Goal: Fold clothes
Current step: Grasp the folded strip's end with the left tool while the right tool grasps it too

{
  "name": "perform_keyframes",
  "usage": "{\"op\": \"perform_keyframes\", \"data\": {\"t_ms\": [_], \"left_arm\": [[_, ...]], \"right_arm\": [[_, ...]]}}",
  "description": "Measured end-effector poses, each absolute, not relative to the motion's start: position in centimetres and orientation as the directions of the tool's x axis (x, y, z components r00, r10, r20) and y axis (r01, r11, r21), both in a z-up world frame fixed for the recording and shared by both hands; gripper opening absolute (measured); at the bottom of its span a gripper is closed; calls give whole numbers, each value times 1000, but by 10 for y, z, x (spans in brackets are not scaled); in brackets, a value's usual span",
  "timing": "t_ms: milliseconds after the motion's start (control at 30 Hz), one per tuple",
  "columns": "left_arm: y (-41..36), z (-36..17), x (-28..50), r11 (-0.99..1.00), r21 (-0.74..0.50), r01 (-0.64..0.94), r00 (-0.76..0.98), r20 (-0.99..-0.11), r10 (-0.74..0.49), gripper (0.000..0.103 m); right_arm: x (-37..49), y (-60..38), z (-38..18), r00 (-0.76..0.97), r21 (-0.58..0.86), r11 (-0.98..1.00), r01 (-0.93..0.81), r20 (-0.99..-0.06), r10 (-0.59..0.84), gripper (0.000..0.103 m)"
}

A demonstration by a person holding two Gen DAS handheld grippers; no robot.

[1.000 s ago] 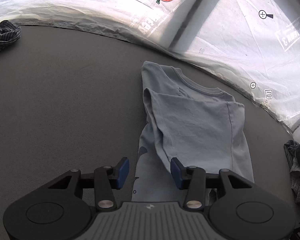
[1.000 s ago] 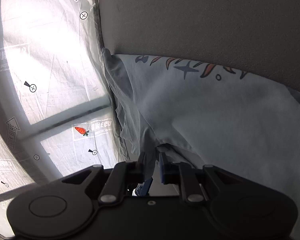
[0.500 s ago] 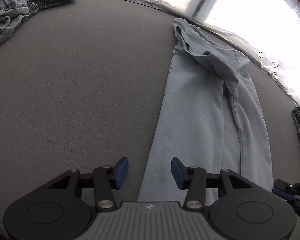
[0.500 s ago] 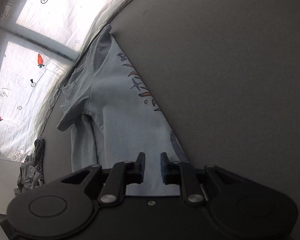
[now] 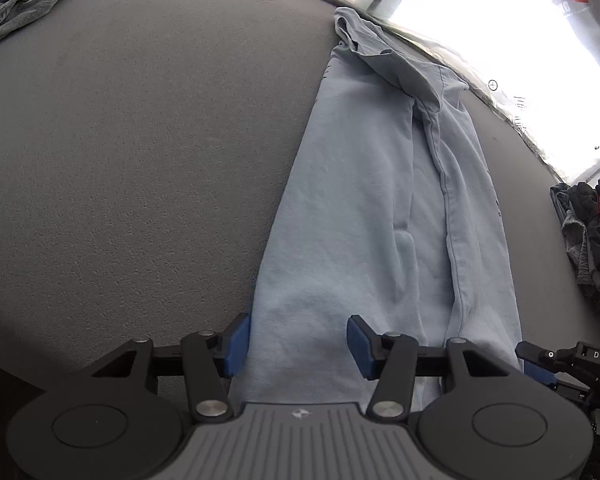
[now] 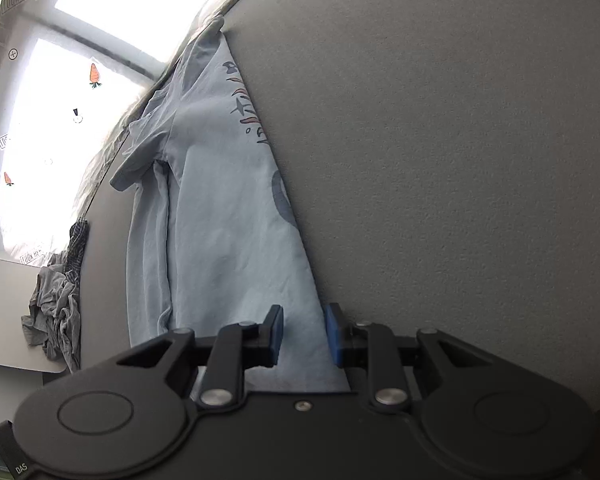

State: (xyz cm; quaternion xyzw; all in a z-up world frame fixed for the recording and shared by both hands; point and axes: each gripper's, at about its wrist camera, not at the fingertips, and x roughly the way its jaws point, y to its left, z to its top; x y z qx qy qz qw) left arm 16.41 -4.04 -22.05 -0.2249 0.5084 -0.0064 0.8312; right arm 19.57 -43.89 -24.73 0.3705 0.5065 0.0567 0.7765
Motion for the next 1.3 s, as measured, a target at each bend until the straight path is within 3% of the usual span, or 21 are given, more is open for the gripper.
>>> {"op": "perform_keyframes", "data": {"t_ms": [233, 600, 1000, 1100, 1233, 1300], "left_arm": [[-30, -222, 144, 865, -449, -223, 454, -833, -316, 54], [-23, -226, 138, 857, -457, -239, 366, -860, -357, 54], [-46, -241, 152, 926, -333, -179, 204, -933, -296, 51], [-46, -241, 153, 927, -332, -172, 196, -934, -298, 44], [-43, -240, 155, 926, -342, -162, 176, -933, -314, 26], [-41, -240, 155, 918, -359, -170, 176, -927, -331, 17]], "right_arm": [[175, -446, -257, 443, 689, 660, 300, -713, 544, 25], [156, -449, -256, 401, 694, 651, 307, -715, 573, 25], [153, -451, -256, 347, 679, 650, 342, -734, 584, 25], [157, -448, -254, 324, 662, 682, 313, -749, 578, 26], [161, -439, -249, 301, 638, 733, 235, -765, 570, 29], [163, -435, -248, 290, 630, 752, 195, -769, 570, 24]]}}
